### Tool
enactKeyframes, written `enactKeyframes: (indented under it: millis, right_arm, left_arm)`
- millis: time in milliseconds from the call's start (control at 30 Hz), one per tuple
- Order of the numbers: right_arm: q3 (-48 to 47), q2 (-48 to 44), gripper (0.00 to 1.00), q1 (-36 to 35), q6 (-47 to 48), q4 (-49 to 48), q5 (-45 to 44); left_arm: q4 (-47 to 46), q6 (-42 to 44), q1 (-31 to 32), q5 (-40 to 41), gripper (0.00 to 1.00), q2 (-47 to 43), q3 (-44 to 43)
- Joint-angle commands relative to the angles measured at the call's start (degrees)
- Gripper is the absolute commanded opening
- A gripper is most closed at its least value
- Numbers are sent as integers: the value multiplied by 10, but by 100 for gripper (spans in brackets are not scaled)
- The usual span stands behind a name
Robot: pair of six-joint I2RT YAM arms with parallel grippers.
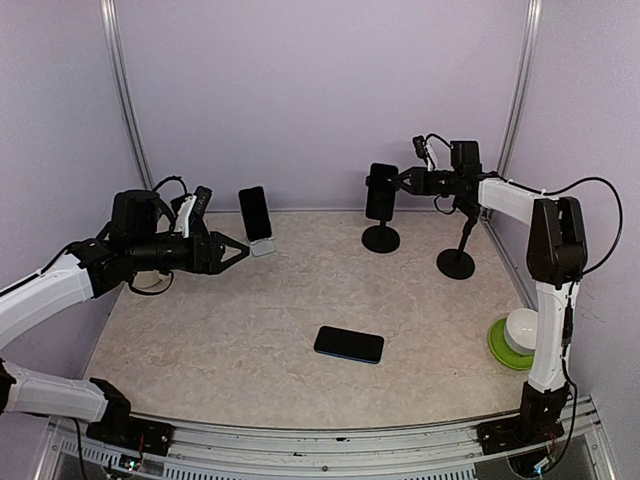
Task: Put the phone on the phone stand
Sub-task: Move the phone stand with the phone to the center of the board, then move the phone stand to the center of the board.
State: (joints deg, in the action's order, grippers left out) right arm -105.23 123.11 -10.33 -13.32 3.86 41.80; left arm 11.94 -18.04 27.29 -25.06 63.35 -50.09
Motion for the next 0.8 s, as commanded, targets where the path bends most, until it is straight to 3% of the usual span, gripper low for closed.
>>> enactKeyframes:
  millis: [0, 200, 467, 767]
  right_arm:
    - [0, -31, 37, -4, 0, -32, 13]
    - [-9, -47, 57, -5, 5, -7, 15]
    - [-10, -87, 63, -4, 18, 54, 1]
    - [114, -207, 68, -1, 31, 54, -92]
  left_arm:
    - [-16, -3, -5, -6, 99, -11, 7]
    - [-12, 0, -5, -6, 99, -12, 4]
    - [-7, 2, -6, -4, 99, -12, -2]
    - [16, 30, -5, 33, 99, -24, -22]
